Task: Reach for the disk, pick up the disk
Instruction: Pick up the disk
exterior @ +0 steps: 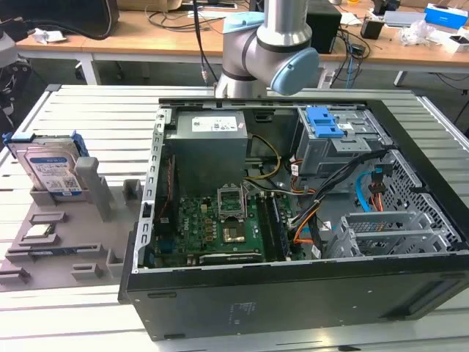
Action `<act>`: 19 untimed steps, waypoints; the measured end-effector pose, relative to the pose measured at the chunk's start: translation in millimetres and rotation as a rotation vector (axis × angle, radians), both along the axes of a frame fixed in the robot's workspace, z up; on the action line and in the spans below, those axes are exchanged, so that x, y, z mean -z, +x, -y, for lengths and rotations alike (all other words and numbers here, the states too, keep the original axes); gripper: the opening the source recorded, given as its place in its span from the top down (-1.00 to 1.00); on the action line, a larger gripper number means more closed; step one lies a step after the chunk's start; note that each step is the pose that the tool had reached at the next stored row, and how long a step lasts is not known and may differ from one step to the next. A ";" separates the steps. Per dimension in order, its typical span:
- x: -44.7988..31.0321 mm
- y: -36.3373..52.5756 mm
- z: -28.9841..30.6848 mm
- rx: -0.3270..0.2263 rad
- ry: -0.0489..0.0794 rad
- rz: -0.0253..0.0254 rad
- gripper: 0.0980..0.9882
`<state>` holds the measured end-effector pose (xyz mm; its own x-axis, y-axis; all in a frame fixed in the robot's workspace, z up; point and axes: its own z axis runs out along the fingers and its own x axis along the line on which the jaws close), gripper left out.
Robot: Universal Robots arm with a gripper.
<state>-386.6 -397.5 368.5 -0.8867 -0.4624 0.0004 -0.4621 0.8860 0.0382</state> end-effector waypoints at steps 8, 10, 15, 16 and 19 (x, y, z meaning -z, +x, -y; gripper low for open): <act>0.0 0.0 0.0 -0.205 0.000 -0.0001 0.98; 0.0 0.0 0.0 -0.242 0.000 0.0000 0.98; 0.0 0.0 0.0 -0.342 0.000 0.0000 0.98; 0.0 0.0 0.0 -0.369 0.000 0.0000 0.98; 0.0 0.0 0.0 -0.429 0.000 0.0000 0.98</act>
<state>-386.6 -397.5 368.5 -0.6142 -0.7892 0.0005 -0.7886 0.6137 0.0382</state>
